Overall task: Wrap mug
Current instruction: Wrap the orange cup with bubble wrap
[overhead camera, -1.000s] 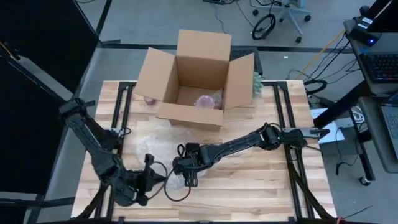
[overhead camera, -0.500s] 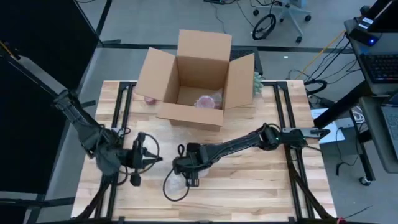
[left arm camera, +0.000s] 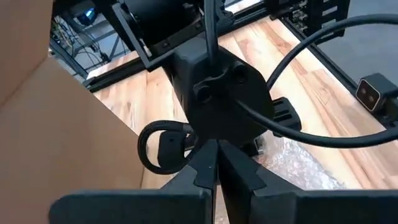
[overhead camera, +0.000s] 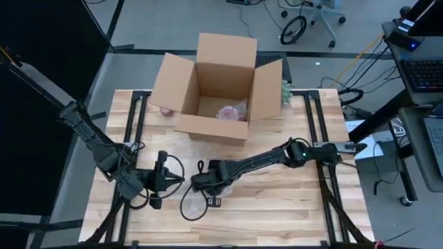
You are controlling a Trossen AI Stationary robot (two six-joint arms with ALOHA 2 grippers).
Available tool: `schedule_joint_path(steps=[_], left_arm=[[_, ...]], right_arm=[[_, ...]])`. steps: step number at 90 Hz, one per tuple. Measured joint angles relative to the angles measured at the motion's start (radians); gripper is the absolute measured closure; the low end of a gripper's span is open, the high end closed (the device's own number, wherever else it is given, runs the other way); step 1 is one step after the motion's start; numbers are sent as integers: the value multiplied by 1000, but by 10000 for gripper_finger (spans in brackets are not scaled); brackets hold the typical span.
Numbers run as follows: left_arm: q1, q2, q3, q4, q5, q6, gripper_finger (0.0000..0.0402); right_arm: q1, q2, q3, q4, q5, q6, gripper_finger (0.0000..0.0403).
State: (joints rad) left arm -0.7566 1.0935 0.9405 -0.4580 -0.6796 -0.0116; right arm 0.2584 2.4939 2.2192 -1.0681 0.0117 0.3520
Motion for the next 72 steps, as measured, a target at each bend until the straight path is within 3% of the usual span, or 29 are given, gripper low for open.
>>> schedule_joint_path(steps=[31,72], left_arm=[[0,0,0,1,26,-1,400],[0,0,0,0,34,-6,400]], right_arm=[[-9,-54,-3,7,-22,25,256],[-9,-86,29,-134,-21,29,256]])
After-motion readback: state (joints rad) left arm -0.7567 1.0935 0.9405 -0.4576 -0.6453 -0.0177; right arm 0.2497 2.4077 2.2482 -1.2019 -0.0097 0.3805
